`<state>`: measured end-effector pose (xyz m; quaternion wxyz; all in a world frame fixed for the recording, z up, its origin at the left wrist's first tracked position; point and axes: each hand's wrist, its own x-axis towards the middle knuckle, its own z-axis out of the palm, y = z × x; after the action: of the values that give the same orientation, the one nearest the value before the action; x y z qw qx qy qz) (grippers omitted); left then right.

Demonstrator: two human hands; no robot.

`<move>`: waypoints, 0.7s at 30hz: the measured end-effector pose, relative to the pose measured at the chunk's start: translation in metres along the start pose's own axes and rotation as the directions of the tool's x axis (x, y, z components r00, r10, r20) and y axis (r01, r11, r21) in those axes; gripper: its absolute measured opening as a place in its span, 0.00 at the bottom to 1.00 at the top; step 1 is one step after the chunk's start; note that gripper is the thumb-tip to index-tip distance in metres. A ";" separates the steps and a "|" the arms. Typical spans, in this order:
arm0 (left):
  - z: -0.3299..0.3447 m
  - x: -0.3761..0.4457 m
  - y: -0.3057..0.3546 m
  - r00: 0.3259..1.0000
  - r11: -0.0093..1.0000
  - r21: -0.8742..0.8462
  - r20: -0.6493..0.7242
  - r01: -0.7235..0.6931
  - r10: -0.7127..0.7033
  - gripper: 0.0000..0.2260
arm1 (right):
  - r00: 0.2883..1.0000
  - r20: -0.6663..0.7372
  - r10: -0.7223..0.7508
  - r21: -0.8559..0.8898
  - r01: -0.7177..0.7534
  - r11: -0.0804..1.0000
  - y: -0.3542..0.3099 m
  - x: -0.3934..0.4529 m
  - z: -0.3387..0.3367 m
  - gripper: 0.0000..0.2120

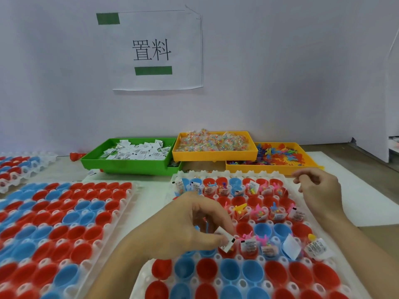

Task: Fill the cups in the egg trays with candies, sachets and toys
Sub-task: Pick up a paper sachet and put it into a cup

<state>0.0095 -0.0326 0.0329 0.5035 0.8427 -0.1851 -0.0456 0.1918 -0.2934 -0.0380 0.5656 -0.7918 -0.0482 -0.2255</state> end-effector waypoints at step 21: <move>0.010 0.003 0.010 0.998 0.930 0.364 0.028 0.042 -0.056 0.06 | 1.000 0.003 -0.003 0.004 0.003 1.000 0.003 0.002 0.001 0.12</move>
<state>0.0073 -0.0465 0.0374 0.3341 0.9246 -0.1789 -0.0389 0.1946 -0.2943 -0.0402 0.5667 -0.7909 -0.0508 -0.2251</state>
